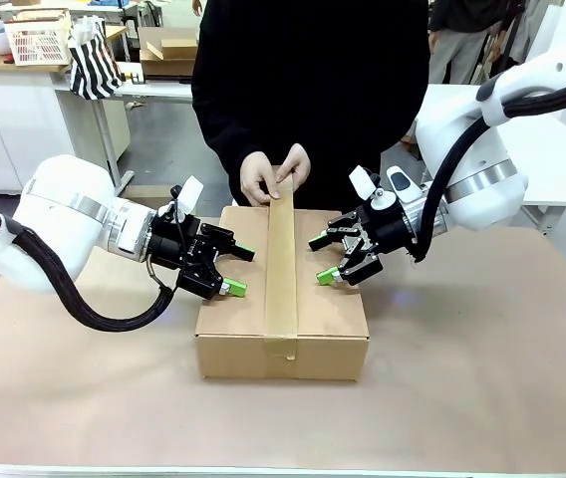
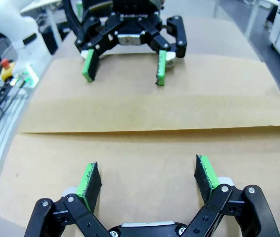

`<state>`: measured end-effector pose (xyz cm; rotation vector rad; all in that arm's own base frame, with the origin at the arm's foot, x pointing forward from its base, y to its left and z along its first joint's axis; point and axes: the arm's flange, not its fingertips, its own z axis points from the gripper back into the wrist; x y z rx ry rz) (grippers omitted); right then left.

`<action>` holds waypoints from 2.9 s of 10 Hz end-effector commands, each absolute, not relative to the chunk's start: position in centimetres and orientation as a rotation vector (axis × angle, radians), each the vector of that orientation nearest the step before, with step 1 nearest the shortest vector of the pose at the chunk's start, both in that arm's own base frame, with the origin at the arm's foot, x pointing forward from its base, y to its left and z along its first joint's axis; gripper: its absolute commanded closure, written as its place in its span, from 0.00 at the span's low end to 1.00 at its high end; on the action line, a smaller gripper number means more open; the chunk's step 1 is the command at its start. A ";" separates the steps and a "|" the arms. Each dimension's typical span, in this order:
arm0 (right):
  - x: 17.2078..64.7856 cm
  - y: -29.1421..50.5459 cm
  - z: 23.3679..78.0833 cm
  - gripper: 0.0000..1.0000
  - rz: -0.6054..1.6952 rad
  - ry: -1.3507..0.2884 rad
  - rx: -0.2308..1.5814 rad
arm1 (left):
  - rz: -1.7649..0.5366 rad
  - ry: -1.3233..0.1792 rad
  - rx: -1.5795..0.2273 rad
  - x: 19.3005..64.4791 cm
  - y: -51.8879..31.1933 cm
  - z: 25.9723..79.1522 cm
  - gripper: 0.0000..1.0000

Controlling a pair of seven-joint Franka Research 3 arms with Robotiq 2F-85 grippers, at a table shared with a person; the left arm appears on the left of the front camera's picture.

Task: Pack the gift set into the box.
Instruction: Press and hold the closed box until the human finishes sealing it.

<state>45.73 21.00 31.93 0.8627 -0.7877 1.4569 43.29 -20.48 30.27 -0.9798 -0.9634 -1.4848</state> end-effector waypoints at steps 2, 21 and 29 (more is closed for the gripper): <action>45.7 21.0 31.4 0.00 1.457 -0.778 0.856 | -1.494 -0.947 -0.983 43.2 -20.3 29.8 0.00; 45.7 21.0 31.4 0.00 1.457 -0.778 0.856 | -1.494 -0.947 -0.983 43.2 -20.3 29.8 0.00; 45.7 21.0 31.4 0.00 1.457 -0.778 0.856 | -1.494 -0.947 -0.983 43.2 -20.3 29.8 0.00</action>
